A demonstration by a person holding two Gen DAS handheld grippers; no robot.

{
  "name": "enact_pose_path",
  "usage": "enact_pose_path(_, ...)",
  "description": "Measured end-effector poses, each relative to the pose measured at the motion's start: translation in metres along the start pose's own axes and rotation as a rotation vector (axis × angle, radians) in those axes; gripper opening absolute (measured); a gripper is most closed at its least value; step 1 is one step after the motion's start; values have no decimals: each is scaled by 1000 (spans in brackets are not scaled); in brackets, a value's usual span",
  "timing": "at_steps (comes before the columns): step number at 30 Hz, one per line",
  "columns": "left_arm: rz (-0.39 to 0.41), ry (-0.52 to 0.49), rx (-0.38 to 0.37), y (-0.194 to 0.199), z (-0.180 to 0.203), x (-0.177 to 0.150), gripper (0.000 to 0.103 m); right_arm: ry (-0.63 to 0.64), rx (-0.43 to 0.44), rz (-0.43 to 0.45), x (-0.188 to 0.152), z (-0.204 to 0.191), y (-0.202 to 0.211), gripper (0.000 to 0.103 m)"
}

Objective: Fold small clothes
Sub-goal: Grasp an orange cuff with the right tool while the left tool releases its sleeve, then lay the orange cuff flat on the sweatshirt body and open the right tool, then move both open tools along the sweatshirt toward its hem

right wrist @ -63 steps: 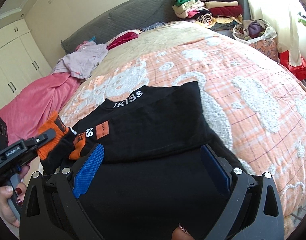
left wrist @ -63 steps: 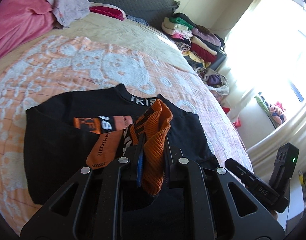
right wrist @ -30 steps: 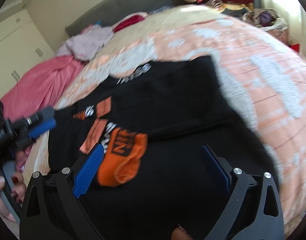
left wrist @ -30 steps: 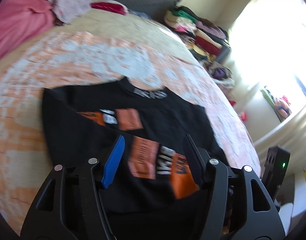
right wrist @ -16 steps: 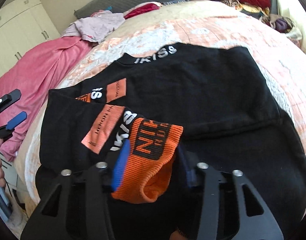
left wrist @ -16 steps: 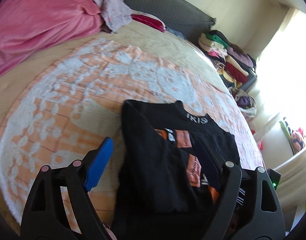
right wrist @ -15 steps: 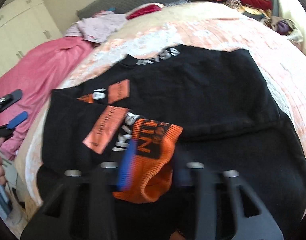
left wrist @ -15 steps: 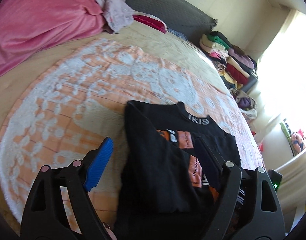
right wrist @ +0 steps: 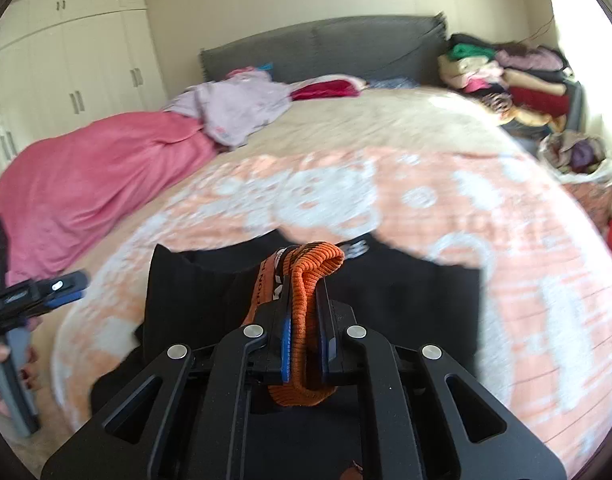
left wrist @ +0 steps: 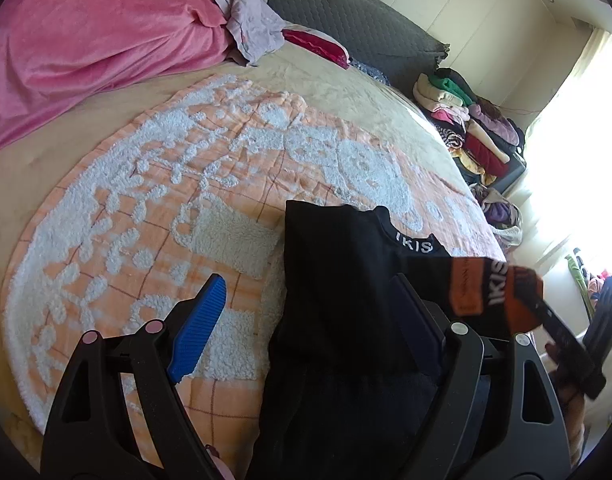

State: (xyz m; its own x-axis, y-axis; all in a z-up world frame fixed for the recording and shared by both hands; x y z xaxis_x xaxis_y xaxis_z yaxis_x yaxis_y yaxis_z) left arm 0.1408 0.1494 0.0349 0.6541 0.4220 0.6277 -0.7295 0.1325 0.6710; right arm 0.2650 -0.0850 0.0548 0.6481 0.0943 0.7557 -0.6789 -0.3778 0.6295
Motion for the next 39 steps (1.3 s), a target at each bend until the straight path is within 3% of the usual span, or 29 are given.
enact_pose_path(6,-21,-27,3,-6,8,-3,76,-28,-90,-38,-7,37,-19,9)
enact_pose_path(16,-50,-102,-15,-25,36,-3,76,-65,-136,-71,-24,56,-30,9)
enact_pose_path(19,-61,-128,-27,-33,46,-2,76,-65,-189,-80,-28,59,-30,22)
enact_pose_path(20,-64,-141,-29,-36,51,-1,76,-64,-208,-81,-30,61,-29,34)
enact_pose_path(21,-67,-149,-31,-38,55,-2,76,-68,-210,-80,-32,63,-28,40)
enact_pose_path(23,-71,-164,-37,-42,61,-2,76,-88,-214,-82,-36,68,-25,42)
enact_pose_path(27,-88,-198,-50,-53,72,-5,76,-102,-209,-105,-46,70,-24,45)
enact_pose_path(31,-125,-232,-56,-69,83,-10,59,-82,-165,-127,-53,55,-27,47)
enact_pose_path(39,-198,-284,-37,-97,92,-22,55,-14,-62,-179,-60,16,-43,48)
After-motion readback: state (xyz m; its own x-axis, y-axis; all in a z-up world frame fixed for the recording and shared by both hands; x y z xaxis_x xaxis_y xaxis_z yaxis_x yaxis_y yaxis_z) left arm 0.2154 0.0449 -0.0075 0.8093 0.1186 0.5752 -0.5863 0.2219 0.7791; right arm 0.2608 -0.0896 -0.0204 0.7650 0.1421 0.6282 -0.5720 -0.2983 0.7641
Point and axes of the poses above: each gripper's, at about its wrist camera, not at the fingertips, and y roughly against the way its jaws point, z to its right, x to its top, the point moved 1 cm from there along -y, roughly the way its jaws point, and after that the axes turned 3 degrees about -y, right-handed, at the moved point
